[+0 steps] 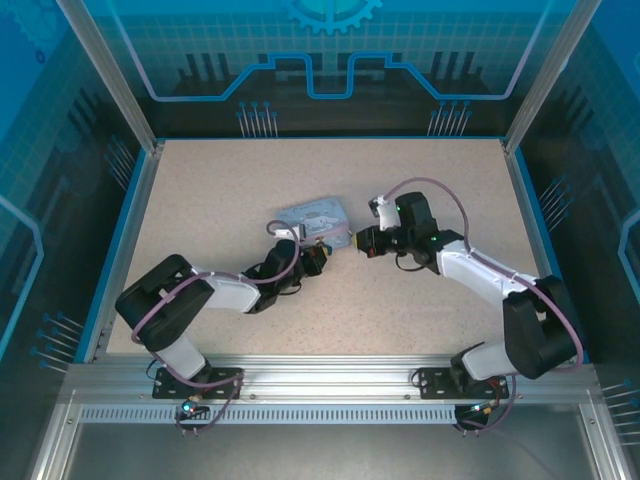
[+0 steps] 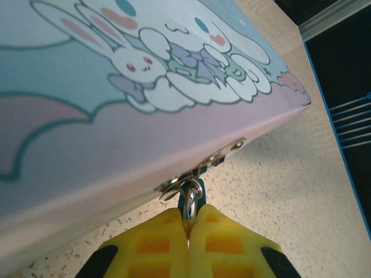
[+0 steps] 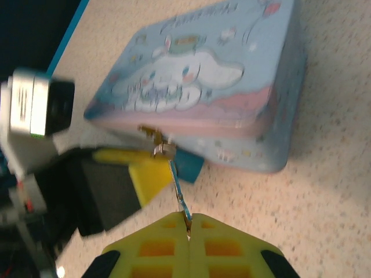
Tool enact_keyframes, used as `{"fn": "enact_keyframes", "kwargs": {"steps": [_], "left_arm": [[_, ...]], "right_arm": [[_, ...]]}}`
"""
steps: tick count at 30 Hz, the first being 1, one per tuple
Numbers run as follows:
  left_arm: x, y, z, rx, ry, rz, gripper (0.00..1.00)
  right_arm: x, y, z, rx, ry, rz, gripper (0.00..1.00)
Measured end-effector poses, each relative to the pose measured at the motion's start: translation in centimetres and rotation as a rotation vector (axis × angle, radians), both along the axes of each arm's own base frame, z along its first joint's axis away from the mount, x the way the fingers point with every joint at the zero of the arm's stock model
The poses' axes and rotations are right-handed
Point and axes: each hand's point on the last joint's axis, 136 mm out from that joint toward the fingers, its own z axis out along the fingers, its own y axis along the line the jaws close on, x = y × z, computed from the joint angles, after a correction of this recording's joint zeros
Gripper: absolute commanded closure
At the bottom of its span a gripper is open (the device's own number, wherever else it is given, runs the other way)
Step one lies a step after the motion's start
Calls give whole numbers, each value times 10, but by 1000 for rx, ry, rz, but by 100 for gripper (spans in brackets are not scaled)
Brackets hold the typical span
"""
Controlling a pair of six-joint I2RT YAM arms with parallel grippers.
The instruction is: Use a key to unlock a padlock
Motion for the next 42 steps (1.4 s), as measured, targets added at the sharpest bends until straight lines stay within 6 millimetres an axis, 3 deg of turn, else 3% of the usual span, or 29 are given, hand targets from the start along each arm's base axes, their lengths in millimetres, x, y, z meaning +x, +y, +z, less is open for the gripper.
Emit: {"fn": "enact_keyframes", "kwargs": {"steps": [6, 14, 21, 42], "left_arm": [[-1, -1, 10, -85, 69, -87, 100], [-13, -1, 27, -122, 93, -180, 100], [-21, -8, 31, -142, 102, -247, 100], [-19, 3, 38, -209, 124, -307, 100]], "right_arm": [[-32, 4, -38, -6, 95, 116, 100], [-36, 11, -61, -29, 136, 187, 100], [-25, 26, -53, -17, 96, 231, 100], [-29, 28, -55, 12, 78, 287, 100]]}}
